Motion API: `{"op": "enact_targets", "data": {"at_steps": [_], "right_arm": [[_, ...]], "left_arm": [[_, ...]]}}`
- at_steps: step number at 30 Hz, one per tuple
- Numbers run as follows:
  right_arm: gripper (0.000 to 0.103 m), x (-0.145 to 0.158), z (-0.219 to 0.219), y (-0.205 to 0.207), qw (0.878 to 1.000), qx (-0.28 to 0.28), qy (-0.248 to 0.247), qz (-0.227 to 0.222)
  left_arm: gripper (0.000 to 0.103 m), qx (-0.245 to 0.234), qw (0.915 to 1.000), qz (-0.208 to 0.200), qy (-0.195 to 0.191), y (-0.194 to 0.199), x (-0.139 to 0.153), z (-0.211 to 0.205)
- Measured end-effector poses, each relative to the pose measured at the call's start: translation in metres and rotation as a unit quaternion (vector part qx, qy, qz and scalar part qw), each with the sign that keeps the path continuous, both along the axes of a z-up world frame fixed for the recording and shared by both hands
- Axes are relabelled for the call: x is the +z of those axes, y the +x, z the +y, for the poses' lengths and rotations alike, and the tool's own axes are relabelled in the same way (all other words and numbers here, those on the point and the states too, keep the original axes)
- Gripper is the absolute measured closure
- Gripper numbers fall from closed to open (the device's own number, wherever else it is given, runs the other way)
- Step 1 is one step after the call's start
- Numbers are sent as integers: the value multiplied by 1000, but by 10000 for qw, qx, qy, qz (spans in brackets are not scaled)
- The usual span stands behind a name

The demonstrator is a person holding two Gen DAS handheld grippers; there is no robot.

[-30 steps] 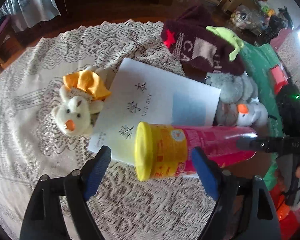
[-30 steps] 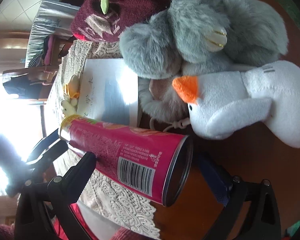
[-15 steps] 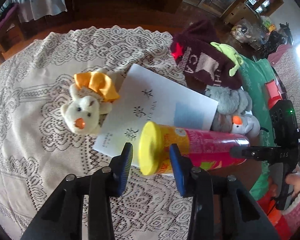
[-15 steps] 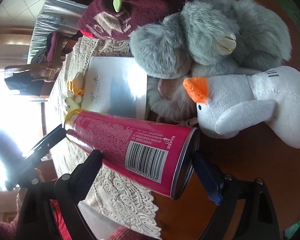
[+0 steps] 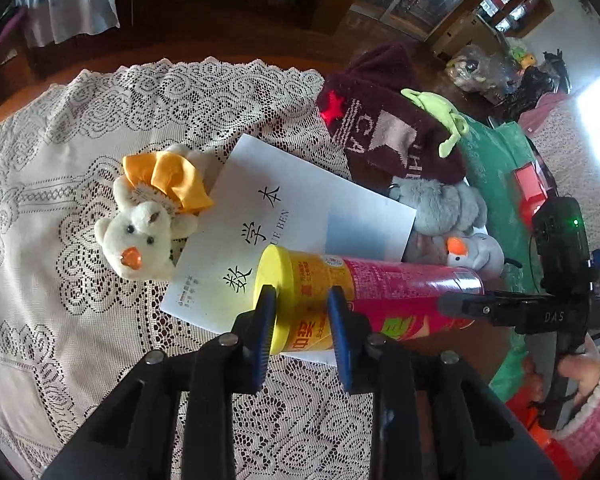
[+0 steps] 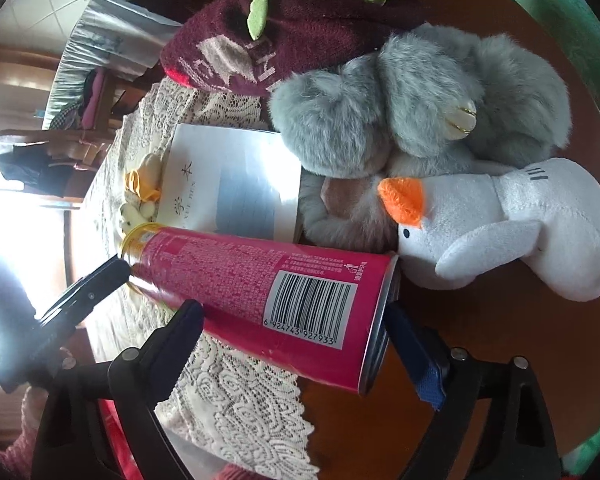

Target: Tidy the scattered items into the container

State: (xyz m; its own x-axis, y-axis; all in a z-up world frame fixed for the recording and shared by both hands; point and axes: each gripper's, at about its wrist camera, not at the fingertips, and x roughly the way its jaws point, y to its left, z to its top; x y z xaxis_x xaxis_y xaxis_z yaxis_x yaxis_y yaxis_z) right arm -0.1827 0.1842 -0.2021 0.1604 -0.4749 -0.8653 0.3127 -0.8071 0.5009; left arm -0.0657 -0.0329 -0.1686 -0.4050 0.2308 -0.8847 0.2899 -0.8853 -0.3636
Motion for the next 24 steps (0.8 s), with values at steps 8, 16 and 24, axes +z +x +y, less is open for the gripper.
{"op": "enact_targets", "data": {"at_steps": [8, 16, 24], "right_arm": [[20, 11, -7, 9, 9993, 304, 9, 195], [24, 35, -28, 18, 9967, 648, -170, 458], [26, 43, -65, 39, 9926, 1072, -249, 503]], "left_arm": [[80, 95, 9997, -138, -155, 18, 6, -1], [80, 281, 9990, 10, -346, 41, 32, -16], [80, 676, 9969, -37, -409, 84, 40, -43]]}}
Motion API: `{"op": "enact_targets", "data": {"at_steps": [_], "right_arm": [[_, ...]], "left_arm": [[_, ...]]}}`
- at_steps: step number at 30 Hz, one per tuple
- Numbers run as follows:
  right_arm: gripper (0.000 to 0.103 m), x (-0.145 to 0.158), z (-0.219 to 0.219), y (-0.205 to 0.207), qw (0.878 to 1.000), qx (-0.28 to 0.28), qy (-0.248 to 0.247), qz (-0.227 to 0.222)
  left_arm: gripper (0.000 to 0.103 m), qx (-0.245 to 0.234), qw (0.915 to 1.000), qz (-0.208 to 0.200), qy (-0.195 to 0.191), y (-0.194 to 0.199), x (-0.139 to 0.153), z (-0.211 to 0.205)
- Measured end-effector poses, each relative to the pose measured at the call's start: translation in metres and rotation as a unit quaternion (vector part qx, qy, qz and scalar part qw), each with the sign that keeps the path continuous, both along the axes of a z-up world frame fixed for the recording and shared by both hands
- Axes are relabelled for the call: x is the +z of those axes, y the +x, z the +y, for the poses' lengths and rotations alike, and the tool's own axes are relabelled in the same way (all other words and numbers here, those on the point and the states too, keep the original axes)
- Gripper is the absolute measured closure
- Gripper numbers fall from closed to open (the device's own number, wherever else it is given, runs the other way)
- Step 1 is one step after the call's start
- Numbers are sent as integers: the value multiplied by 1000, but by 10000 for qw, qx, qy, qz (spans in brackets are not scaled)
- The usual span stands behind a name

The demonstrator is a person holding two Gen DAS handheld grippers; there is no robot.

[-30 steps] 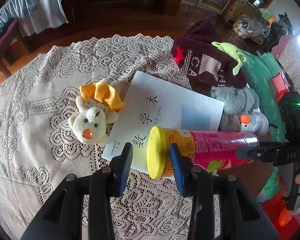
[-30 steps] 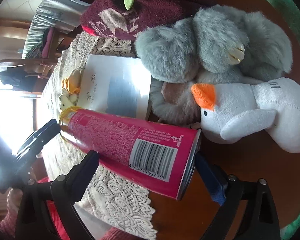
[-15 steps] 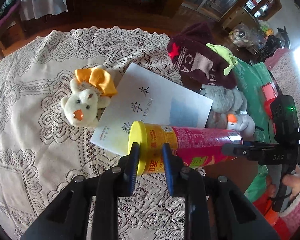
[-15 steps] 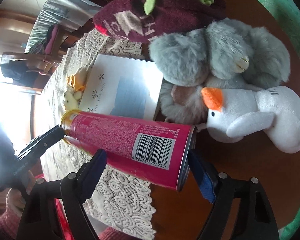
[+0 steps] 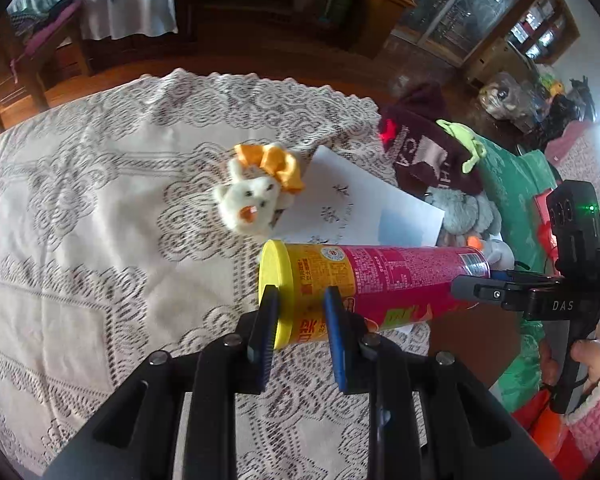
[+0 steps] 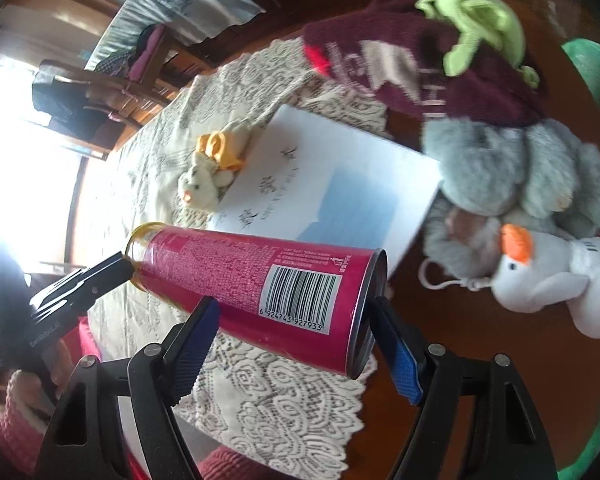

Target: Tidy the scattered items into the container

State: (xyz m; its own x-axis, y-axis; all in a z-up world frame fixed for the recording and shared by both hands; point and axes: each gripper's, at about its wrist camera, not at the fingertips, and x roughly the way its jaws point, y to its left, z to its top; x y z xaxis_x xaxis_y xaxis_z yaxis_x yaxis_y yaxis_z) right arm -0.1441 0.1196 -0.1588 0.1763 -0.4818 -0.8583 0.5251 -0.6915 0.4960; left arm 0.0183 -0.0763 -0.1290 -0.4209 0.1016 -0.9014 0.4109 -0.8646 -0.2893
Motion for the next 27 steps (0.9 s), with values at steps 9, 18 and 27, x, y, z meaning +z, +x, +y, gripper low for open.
{"op": "enact_targets", "data": {"at_steps": [9, 18, 27], "right_arm": [[28, -25, -37, 30, 9993, 326, 168, -107], [23, -26, -51, 25, 9993, 178, 293, -129], [4, -41, -55, 20, 9997, 58, 78, -230]], "left_arm": [[66, 403, 9986, -221, 258, 39, -38, -26], [39, 269, 9991, -117, 301, 28, -48, -35], [49, 193, 9991, 123, 371, 17, -45, -41]]}}
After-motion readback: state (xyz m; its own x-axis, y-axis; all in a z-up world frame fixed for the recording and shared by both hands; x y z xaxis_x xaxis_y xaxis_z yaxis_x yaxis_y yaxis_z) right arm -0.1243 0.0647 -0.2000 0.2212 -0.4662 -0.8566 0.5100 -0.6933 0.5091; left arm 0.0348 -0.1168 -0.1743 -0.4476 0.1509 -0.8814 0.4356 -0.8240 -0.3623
